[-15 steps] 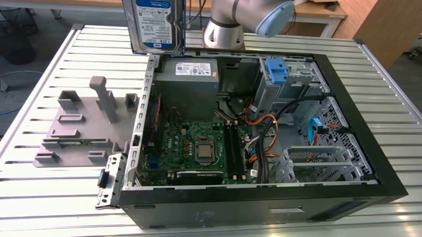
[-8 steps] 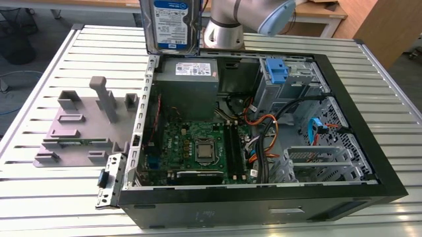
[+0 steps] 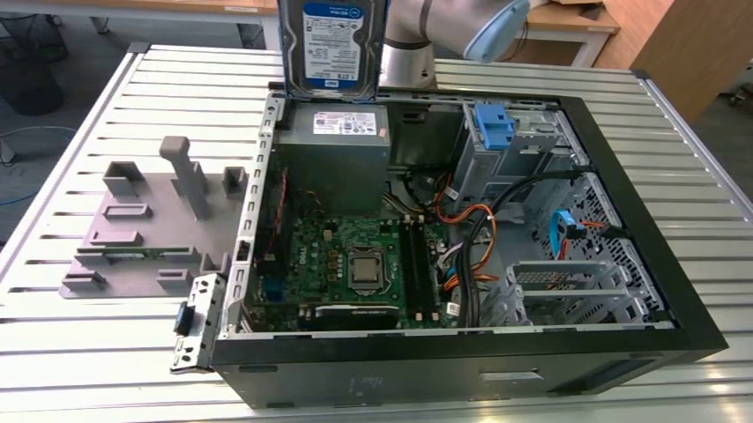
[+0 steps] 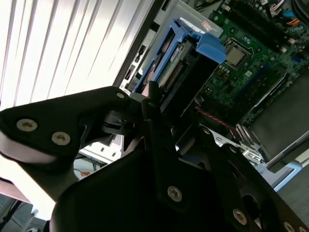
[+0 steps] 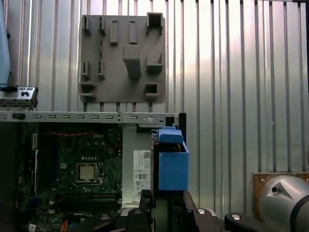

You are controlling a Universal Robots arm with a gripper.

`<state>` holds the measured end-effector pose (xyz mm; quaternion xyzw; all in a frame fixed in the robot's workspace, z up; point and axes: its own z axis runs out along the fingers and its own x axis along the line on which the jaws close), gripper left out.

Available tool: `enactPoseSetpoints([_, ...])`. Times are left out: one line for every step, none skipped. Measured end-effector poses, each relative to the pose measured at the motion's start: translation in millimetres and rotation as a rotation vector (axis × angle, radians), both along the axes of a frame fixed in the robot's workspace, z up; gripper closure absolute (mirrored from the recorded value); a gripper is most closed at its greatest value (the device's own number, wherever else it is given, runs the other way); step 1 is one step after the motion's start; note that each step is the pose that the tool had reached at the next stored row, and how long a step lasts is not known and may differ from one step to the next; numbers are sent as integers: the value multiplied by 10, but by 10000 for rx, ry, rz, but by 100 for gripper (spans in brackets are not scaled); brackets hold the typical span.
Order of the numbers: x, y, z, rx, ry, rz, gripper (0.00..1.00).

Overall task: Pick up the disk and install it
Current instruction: 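Pick up the disk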

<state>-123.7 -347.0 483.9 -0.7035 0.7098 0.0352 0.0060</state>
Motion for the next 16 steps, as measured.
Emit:
enactPoseSetpoints([34,0,-1,0,0,1,65])
enactPoseSetpoints([69,0,-1,0,0,2,65])
enactPoseSetpoints([102,0,-2,1,0,1,65])
enactPoseSetpoints([137,0,-2,0,0,1,65])
enactPoseSetpoints([171,0,-3,1,0,1,65])
enactPoseSetpoints([206,0,-4,1,0,3,65])
enactPoseSetpoints([237,0,-5,2,0,2,65])
enactPoseSetpoints([264,0,-5,2,0,1,65])
enactPoseSetpoints([285,0,-5,2,0,2,65])
enactPoseSetpoints([302,0,-6,2,0,2,65])
enactPoseSetpoints([314,0,-6,2,1,2,65])
enactPoseSetpoints([320,-1,-6,3,1,3,65])
enactPoseSetpoints([320,-1,-6,4,0,1,65])
enactPoseSetpoints([320,-1,-7,5,-1,1,65])
enactPoseSetpoints([322,0,-6,4,0,1,65])
enactPoseSetpoints([323,0,-6,4,0,1,65])
